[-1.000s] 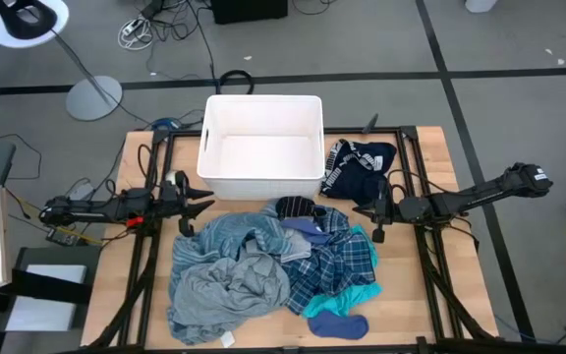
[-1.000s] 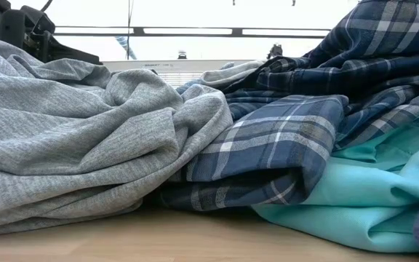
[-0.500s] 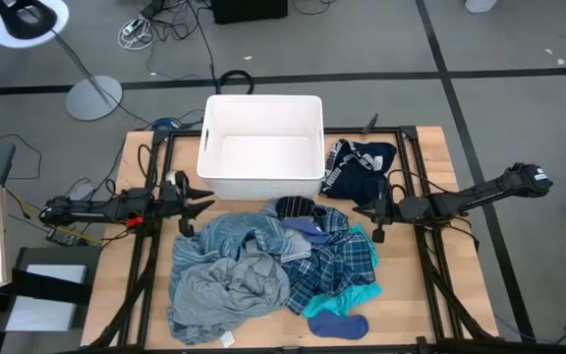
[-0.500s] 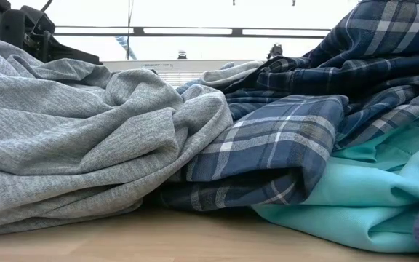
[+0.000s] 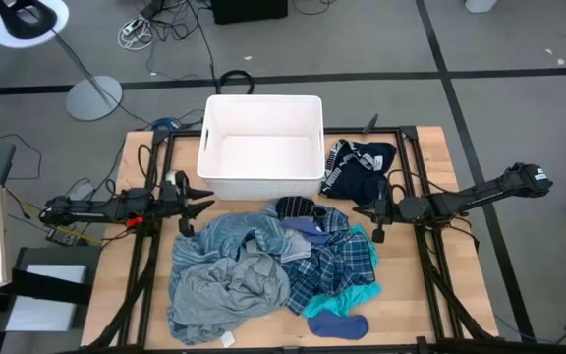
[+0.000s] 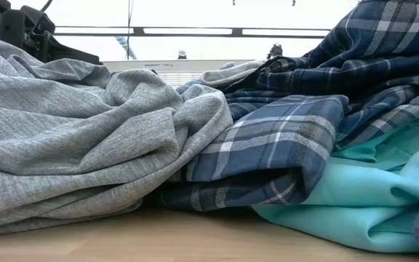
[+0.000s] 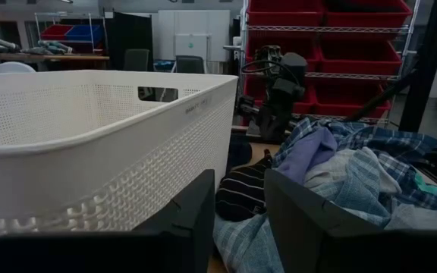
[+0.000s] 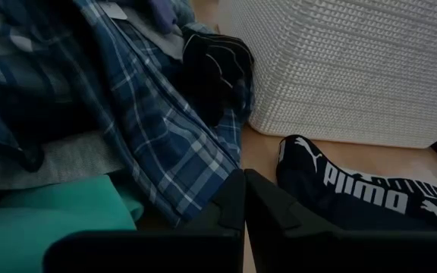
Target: Sort clothes
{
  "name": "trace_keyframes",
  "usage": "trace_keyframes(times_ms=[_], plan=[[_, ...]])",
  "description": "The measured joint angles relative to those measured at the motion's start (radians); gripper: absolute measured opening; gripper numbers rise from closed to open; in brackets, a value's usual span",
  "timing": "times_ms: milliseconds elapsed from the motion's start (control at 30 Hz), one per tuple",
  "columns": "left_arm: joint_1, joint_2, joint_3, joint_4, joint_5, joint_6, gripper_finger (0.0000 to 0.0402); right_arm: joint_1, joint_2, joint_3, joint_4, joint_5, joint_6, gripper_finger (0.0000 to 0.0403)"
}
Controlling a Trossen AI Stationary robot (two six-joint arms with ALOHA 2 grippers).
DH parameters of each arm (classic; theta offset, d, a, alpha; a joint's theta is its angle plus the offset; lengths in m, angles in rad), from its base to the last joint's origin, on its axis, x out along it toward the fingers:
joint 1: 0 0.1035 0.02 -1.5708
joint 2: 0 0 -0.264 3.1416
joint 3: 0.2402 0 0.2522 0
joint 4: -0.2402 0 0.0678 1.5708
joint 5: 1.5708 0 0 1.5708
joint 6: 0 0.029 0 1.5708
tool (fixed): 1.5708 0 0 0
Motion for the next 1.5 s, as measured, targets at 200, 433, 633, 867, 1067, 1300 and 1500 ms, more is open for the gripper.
trace_keyframes(times_ms=[200, 433, 633, 867, 1067, 1300, 1500], plan=[[0.000, 0.000, 0.000, 0.000, 0.000, 0.000, 0.0121, 0.000, 0.000, 0.000, 0.000, 0.000, 0.000, 0.0008], [0.000, 0.000, 0.000, 0.000, 0.000, 0.000, 0.0121, 0.000, 0.000, 0.000, 0.000, 0.000, 0.000, 0.0008], [0.000, 0.000, 0.000, 0.000, 0.000, 0.000, 0.0121, 0.000, 0.000, 0.000, 0.000, 0.000, 0.000, 0.0007], [0.000, 0.000, 0.000, 0.000, 0.000, 0.000, 0.0121, 0.000, 0.000, 0.000, 0.000, 0.000, 0.000, 0.0008], [0.000, 0.000, 0.000, 0.000, 0.000, 0.000, 0.0121, 0.000, 0.000, 0.000, 0.000, 0.000, 0.000, 0.0008], [0.000, 0.000, 0.000, 0.000, 0.000, 0.000, 0.0121, 0.000, 0.000, 0.000, 0.001, -0.002, 0.047, 0.0008], [0.000, 0.000, 0.000, 0.000, 0.000, 0.000, 0.0121, 0.000, 0.000, 0.000, 0.062, -0.053, 0.401, 0.0008]])
